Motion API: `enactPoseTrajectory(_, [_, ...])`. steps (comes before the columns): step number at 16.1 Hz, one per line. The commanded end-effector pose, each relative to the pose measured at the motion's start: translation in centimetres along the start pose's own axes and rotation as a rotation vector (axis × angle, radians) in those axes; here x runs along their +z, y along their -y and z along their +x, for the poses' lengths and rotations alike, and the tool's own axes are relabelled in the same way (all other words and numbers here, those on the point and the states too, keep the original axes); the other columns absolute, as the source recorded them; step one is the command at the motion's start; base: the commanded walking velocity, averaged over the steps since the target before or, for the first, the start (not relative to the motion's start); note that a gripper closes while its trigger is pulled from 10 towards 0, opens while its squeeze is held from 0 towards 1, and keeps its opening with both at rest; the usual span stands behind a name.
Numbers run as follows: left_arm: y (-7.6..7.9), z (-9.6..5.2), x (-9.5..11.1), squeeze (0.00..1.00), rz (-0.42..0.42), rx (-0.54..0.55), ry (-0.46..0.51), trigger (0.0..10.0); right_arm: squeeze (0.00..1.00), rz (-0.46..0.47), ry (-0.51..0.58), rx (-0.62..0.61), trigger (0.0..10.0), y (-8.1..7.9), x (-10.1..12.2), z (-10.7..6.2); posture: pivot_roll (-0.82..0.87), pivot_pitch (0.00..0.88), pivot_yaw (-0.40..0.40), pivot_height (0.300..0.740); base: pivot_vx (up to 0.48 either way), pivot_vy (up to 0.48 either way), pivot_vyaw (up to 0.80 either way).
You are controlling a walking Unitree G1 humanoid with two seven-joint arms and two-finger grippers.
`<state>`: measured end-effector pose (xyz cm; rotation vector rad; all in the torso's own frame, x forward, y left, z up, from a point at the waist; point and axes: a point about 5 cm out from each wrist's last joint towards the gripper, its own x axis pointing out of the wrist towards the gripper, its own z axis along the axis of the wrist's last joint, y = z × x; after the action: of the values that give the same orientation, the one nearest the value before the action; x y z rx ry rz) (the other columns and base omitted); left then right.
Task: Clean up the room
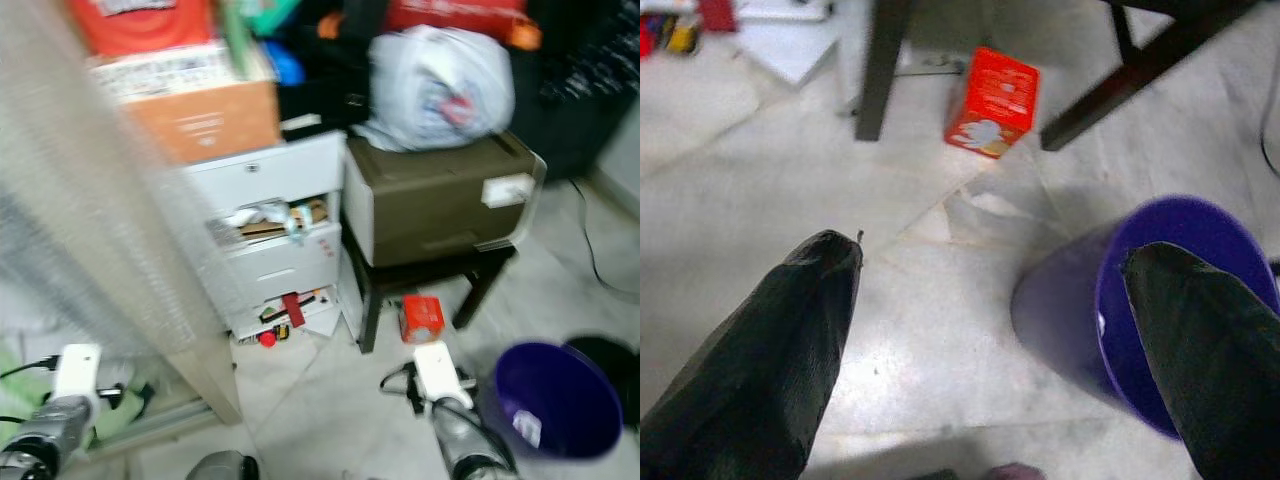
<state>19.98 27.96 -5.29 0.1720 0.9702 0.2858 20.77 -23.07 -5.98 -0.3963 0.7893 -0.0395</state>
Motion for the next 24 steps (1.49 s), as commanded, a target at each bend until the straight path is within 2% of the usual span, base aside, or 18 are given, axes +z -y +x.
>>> enactPoseTrajectory(1, [-0.2, 0.0, -0.7, 0.0, -0.02, 0.022, -0.022, 10.0, 0.0, -0.016, 0.002, 0.019, 10.0, -0.2, 0.2, 0.1, 0.0, 0.0, 0.017, 0.74, 0.0, 0.0, 0.78])
enactPoseTrajectory(3, [0.5, -0.1, -1.1, 0.0, -0.022, 0.01, -0.026, 10.0, 0.0, -0.081, -0.001, 0.055, 10.0, -0.4, -0.1, 0.0, -0.01, 0.0, 0.017, 0.74, 0.0, 0.0, 0.0])
enactPoseTrajectory(9, [0.7, -0.1, -1.2, 0.0, -0.025, 0.004, -0.031, 10.0, 0.0, -0.093, -0.044, 0.054, 10.0, 0.2, -1.5, -0.4, -0.01, 0.0, 0.019, 0.74, 0.181, 0.0, 0.0])
enactPoseTrajectory(13, [1.7, 0.0, -1.0, 0.0, -0.028, -0.01, -0.031, 10.0, 0.0, -0.107, -0.037, 0.07, 10.0, -0.7, -1.1, -0.3, -0.01, 0.001, 0.023, 0.74, 0.28, 0.0, 0.0])
enactPoseTrajectory(21, [1.9, 0.0, -1.0, 0.0, -0.044, -0.009, -0.041, 10.0, 0.0, -0.154, -0.048, 0.105, 10.0, -1.7, -1.4, -0.5, -0.02, 0.006, 0.018, 0.74, 0.033, 0.0, 0.0])
enactPoseTrajectory(24, [1.8, 0.0, -1.1, 0.0, -0.043, -0.012, -0.042, 10.0, 0.0, -0.172, -0.055, 0.114, 10.0, -1.8, -1.8, -0.6, -0.02, 0.004, 0.016, 0.74, 0.0, 0.0, 0.72])
